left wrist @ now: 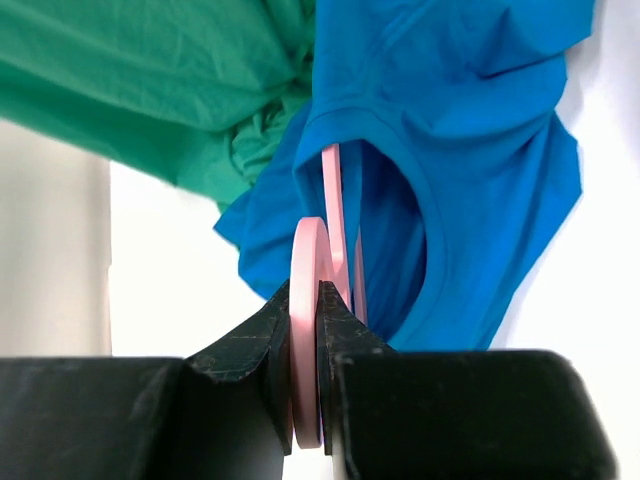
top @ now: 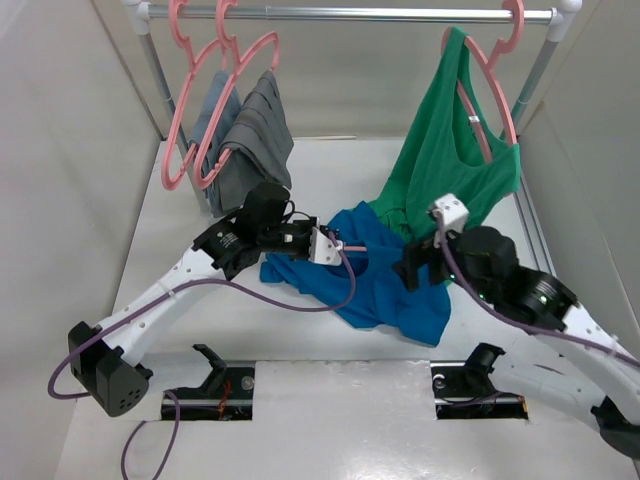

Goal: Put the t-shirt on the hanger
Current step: Place tshirt on hanger

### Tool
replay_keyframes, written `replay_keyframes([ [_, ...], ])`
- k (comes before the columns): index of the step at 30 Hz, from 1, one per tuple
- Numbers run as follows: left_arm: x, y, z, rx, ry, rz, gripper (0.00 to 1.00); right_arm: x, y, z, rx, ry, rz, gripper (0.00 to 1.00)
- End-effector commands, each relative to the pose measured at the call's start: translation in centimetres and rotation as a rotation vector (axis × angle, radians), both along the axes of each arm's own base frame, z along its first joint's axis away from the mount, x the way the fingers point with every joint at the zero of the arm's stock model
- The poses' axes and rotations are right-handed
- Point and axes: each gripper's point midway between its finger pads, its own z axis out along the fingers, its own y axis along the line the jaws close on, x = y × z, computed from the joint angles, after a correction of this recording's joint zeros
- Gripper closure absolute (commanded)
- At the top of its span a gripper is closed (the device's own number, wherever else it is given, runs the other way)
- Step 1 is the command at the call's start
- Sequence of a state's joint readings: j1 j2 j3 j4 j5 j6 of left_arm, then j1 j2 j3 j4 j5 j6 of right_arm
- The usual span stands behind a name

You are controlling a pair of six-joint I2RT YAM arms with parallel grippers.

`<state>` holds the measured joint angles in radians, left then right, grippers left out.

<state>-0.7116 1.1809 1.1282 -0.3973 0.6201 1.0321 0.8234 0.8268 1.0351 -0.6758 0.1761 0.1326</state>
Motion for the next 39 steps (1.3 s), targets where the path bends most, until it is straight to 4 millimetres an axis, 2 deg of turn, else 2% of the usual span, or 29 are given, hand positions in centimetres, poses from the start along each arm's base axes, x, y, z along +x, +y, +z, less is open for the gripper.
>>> replay_keyframes([
  [1, 0.9, 0.5, 1.5, -0.012, -0.076, 0.012, 1.0, -1.8, -4.9, -2.3, 0.029, 0.108, -0.233, 0.0],
  [4, 0.7, 0.7, 0.9, 0.003, -0.068, 0.007, 1.0, -2.8, -5.2, -4.6, 0.078, 0.177, -0.258, 0.0],
  [5, 0.6, 0.8, 1.2, -0.003, -0.075, 0.007, 1.0, -3.5, -5.3, -6.1, 0.093, 0.211, -0.266, 0.0],
  [8, 0.6, 0.8, 0.8, 0.003, -0.068, 0.007, 1.0, -4.2, -5.2, -8.0, 0.133, 0.236, -0.256, 0.0],
  [12, 0.7, 0.6, 1.2, -0.02, -0.06, 0.022, 1.0, -3.2, -2.4, -7.6, 0.27, 0.194, -0.194, 0.05],
  [13, 0.7, 0.6, 1.2, -0.02, -0.06, 0.022, 1.0, -3.1, -2.4, -8.3, 0.244, 0.215, -0.199, 0.05],
  [16, 0.8, 0.5, 1.4, -0.029, -0.059, 0.027, 1.0, -2.3, -4.6, -10.4, 0.135, 0.265, -0.358, 0.12],
  [18, 0.8, 0.5, 1.4, -0.029, -0.059, 0.027, 1.0, -1.7, -4.3, -10.3, 0.148, 0.245, -0.368, 0.15],
  [20, 0.8, 0.5, 1.4, -0.029, -0.059, 0.027, 1.0, -0.7, -2.9, -10.5, 0.205, 0.217, -0.344, 0.16],
  [21, 0.8, 0.5, 1.4, -0.031, -0.051, 0.031, 1.0, -0.5, -2.7, -10.5, 0.218, 0.208, -0.342, 0.19],
  [24, 0.9, 0.4, 1.5, -0.037, -0.058, 0.031, 1.0, 0.1, -3.3, -11.9, 0.2, 0.217, -0.412, 0.47],
  [25, 0.8, 0.5, 1.9, -0.043, -0.065, 0.031, 1.0, 0.0, -3.6, -12.8, 0.186, 0.225, -0.43, 0.6],
  [28, 0.5, 0.4, 1.5, -0.043, -0.046, 0.026, 1.0, 0.6, -2.8, -12.3, 0.234, 0.193, -0.406, 0.61],
  [29, 0.5, 0.5, 1.4, -0.045, -0.038, 0.03, 1.0, 0.8, -2.6, -12.3, 0.245, 0.186, -0.404, 0.57],
  [33, 0.6, 0.4, 1.6, -0.051, -0.045, 0.03, 1.0, 0.6, -2.8, -13.5, 0.229, 0.198, -0.405, 0.61],
  [35, 0.5, 0.3, 1.7, -0.054, -0.042, 0.022, 1.0, 0.8, -2.8, -12.9, 0.254, 0.182, -0.416, 0.77],
  [36, 0.5, 0.3, 1.7, -0.054, -0.042, 0.022, 1.0, 1.0, -3.1, -12.9, 0.25, 0.173, -0.43, 0.97],
  [37, 0.3, 0.4, 1.4, -0.048, -0.034, 0.022, 1.0, 0.7, -3.6, -13.2, 0.238, 0.182, -0.446, 1.0],
  [39, 0.0, 0.7, 0.7, -0.015, -0.029, 0.009, 1.0, 0.7, -4.3, -12.4, 0.226, 0.17, -0.471, 1.0],
])
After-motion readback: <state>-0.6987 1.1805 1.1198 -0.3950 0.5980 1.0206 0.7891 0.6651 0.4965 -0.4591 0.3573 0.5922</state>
